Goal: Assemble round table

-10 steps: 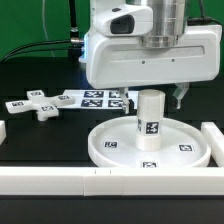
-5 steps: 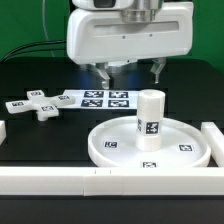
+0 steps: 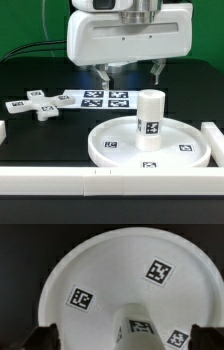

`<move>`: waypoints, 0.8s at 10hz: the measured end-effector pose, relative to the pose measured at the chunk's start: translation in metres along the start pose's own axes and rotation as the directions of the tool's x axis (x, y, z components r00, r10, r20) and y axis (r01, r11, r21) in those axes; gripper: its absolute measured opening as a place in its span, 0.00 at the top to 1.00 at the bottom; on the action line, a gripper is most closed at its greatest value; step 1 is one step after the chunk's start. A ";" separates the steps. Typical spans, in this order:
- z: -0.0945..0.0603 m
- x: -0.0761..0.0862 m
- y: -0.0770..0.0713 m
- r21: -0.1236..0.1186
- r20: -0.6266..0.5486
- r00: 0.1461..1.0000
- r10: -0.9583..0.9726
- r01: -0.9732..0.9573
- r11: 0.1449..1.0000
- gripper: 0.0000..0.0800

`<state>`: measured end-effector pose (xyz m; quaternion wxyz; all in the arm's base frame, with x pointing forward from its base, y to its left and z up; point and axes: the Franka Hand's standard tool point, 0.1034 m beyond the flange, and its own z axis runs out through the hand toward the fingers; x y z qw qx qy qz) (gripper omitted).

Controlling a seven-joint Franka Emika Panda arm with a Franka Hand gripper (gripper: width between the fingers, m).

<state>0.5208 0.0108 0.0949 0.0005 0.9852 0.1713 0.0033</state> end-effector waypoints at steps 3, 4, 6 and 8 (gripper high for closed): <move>-0.005 -0.034 0.045 0.000 0.005 0.987 -0.163 0.163 0.987 0.19; -0.006 -0.047 0.073 -0.007 0.005 0.978 -0.209 0.209 0.978 0.19; -0.002 -0.053 0.083 -0.006 0.010 0.986 -0.168 0.168 0.986 0.19; -0.002 -0.052 0.080 -0.005 0.010 0.982 -0.191 0.191 0.982 0.19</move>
Offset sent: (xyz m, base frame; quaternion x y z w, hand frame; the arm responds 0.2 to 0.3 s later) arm -0.0203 -0.1000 0.0120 -0.0049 0.0068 -0.1333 0.9910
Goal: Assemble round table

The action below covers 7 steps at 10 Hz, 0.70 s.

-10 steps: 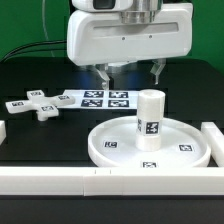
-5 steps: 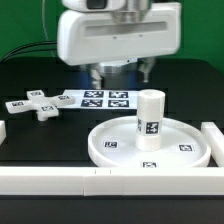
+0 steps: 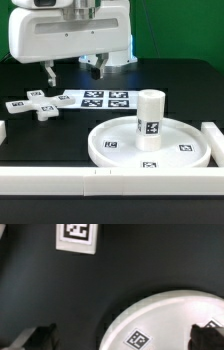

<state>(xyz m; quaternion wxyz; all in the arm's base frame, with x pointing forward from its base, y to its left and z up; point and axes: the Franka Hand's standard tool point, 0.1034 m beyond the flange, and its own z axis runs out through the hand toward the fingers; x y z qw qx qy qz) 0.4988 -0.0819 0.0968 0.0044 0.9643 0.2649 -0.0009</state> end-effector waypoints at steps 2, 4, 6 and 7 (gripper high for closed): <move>0.002 -0.002 0.002 -0.002 -0.001 1.000 -0.022 0.022 1.000 0.19; 0.015 -0.035 0.029 -0.010 0.009 0.997 -0.072 0.073 0.997 0.19; 0.017 -0.056 0.045 -0.019 0.009 0.997 -0.080 0.080 0.997 0.19; 0.017 -0.053 0.042 -0.018 0.009 0.996 -0.084 0.084 0.996 0.19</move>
Offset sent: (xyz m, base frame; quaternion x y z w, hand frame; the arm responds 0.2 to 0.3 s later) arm -0.0256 -0.0711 -0.0164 -0.0045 -0.0005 -0.0458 0.9989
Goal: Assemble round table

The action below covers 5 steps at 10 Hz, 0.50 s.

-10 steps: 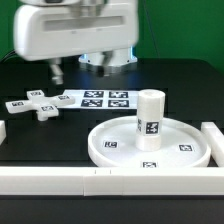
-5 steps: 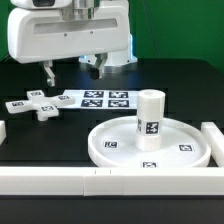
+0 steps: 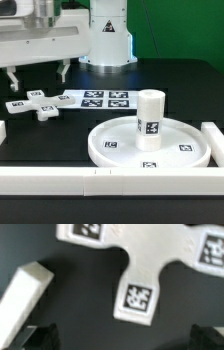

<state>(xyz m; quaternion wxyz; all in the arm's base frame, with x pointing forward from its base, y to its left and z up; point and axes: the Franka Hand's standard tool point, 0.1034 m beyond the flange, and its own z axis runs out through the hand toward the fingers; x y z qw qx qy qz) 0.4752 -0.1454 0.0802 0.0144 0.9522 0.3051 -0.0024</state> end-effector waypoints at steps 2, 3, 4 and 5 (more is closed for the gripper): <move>0.000 0.000 0.000 0.000 0.000 1.000 -0.004 0.004 1.000 0.19; 0.000 0.000 0.000 -0.001 0.000 1.000 -0.015 0.015 1.000 0.19; 0.001 0.000 0.002 -0.036 -0.011 0.982 -0.187 0.187 0.982 0.19; 0.001 -0.003 -0.004 -0.039 -0.006 0.968 -0.249 0.249 0.968 0.19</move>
Offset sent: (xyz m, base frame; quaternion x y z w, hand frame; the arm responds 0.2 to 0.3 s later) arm -0.0041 0.0000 -0.0033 -0.0548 0.0438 -0.2695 0.9605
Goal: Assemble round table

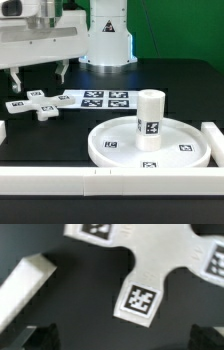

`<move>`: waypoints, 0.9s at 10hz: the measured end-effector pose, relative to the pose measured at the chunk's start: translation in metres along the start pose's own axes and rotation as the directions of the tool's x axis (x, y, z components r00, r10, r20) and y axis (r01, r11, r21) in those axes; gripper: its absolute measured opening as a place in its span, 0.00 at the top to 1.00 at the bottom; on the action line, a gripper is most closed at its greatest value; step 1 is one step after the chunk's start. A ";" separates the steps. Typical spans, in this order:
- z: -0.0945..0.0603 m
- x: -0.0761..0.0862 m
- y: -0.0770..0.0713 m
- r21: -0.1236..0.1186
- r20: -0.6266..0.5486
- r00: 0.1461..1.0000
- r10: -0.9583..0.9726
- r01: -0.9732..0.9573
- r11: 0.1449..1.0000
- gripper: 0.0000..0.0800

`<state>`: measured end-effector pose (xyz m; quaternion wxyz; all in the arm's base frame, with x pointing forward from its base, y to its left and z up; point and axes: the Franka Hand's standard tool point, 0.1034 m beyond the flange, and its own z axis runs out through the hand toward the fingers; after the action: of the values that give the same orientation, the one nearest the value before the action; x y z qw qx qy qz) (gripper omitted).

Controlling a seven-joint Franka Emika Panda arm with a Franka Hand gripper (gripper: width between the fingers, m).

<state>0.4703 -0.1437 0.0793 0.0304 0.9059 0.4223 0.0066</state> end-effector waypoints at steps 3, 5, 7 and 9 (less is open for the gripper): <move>0.001 -0.002 -0.005 0.005 0.004 0.999 -0.054 0.054 0.999 0.19; 0.001 -0.003 -0.005 0.007 0.005 0.998 -0.060 0.060 0.998 0.19; 0.007 -0.012 -0.016 0.029 0.009 0.980 -0.199 0.198 0.980 0.19; 0.015 -0.017 -0.026 0.049 0.011 0.969 -0.247 0.247 0.968 0.19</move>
Offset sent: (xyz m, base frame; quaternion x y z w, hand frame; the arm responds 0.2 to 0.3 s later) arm 0.0000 0.0000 0.0000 0.0000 0.0000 0.0000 1.0000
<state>0.4398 -0.1407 0.0631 0.0133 0.8467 0.5316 -0.0149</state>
